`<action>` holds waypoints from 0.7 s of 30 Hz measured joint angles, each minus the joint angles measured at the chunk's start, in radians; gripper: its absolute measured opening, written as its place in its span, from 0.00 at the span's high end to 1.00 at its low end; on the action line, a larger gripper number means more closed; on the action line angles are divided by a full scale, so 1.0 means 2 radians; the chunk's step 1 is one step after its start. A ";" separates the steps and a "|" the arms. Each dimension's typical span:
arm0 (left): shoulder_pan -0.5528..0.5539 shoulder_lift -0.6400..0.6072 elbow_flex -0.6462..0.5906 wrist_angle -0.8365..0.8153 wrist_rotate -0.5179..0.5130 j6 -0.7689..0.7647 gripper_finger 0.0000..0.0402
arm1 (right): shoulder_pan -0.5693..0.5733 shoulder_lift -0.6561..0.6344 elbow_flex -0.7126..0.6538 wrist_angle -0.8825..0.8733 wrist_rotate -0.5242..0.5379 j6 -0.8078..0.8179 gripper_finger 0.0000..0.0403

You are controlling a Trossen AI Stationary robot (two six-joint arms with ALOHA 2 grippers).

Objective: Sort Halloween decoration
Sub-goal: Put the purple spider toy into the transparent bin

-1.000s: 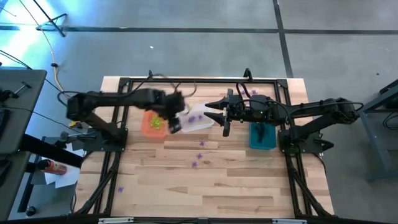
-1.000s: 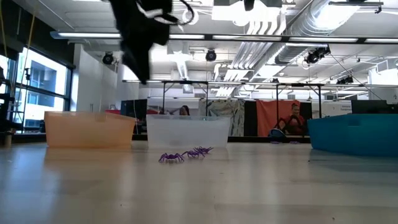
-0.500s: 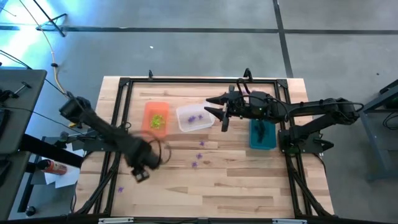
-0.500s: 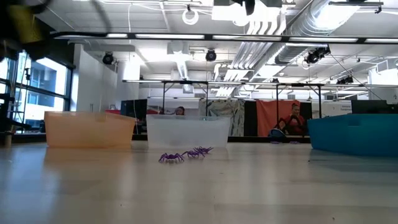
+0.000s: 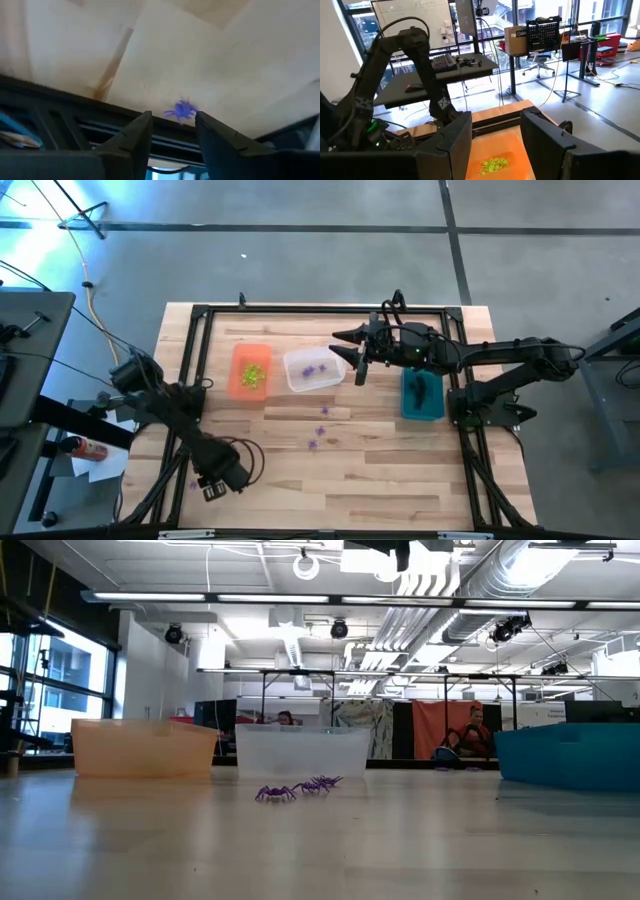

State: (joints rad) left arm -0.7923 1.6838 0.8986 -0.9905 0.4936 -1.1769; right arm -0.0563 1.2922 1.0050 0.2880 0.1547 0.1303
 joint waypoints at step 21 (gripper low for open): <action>-0.020 0.050 0.000 0.056 0.028 0.013 0.67 | -0.002 0.000 0.000 -0.007 0.000 0.000 0.59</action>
State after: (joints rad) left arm -0.8327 1.7832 0.8986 -0.8783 0.5499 -1.1500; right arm -0.0593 1.2922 1.0050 0.2737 0.1543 0.1303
